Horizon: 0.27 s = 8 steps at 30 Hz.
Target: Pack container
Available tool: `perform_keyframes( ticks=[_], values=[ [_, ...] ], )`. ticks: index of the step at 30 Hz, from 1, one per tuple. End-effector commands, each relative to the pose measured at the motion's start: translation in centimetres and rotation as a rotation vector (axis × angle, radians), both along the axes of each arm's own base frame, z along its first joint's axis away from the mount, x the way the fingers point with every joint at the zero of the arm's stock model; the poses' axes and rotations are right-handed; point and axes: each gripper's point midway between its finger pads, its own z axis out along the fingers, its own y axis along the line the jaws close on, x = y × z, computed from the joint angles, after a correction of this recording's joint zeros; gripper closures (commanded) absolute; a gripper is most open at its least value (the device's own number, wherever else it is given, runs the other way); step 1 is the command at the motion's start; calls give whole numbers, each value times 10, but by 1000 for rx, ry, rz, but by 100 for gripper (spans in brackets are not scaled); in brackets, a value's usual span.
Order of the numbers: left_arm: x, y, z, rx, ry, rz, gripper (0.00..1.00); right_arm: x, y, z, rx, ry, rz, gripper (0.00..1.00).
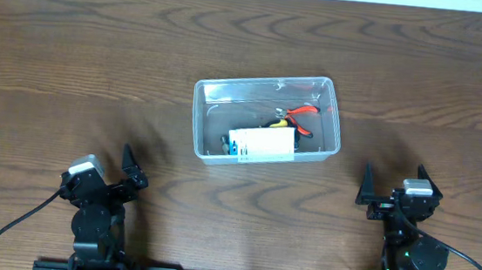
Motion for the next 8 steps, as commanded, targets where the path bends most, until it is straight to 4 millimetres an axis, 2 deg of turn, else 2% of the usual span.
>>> perform_keyframes(
  ticks=[1,8],
  values=[
    [0,0,-12,10,26,-2,2,0,-2,0,-13,-3,-7,1],
    [0,0,-12,10,26,-2,2,0,-2,0,-13,-3,-7,1]
  ],
)
